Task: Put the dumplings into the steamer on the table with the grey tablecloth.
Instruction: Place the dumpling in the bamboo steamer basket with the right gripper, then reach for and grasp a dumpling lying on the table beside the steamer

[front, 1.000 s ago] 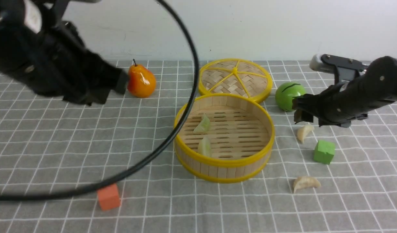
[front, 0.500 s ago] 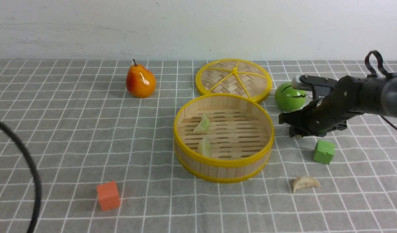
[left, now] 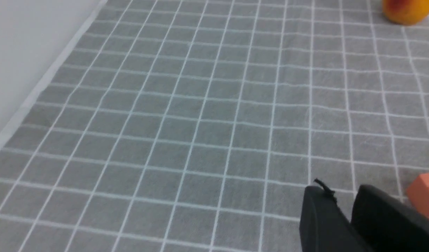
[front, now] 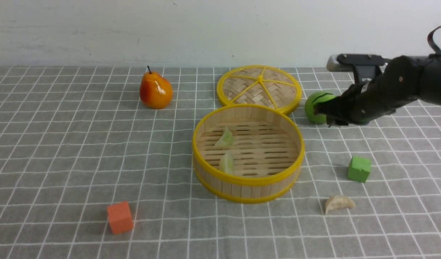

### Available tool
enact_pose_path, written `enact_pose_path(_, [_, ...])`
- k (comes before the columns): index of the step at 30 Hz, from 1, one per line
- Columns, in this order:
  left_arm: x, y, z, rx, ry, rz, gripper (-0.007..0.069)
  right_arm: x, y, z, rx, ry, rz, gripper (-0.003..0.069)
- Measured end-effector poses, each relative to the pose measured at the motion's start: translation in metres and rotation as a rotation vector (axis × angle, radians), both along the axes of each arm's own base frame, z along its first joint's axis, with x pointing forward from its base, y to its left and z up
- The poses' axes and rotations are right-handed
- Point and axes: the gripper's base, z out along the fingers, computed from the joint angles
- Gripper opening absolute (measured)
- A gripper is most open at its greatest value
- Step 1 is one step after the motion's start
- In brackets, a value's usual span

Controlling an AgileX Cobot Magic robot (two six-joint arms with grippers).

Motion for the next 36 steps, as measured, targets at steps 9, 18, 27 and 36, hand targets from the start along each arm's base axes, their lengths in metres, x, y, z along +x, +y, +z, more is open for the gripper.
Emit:
enact_pose_path(9, [-0.003, -0.001, -0.004, -0.008, -0.065, -0.048, 0.0141, -0.009, 0.086, -0.034, 0.009, -0.023, 0.207, 0.0137])
enact_pose_path(18, [-0.006, 0.001, -0.003, -0.017, -0.086, -0.046, 0.0148, -0.004, 0.086, -0.055, 0.022, 0.019, 0.186, 0.0323])
enact_pose_path(27, [-0.006, -0.002, -0.004, -0.064, -0.068, -0.059, 0.015, -0.072, 0.069, 0.039, -0.143, 0.172, 0.498, 0.0529])
enact_pose_path(36, [-0.006, -0.004, -0.003, -0.079, -0.08, -0.08, 0.0154, -0.09, 0.025, -0.014, -0.283, 0.287, 0.565, 0.0536])
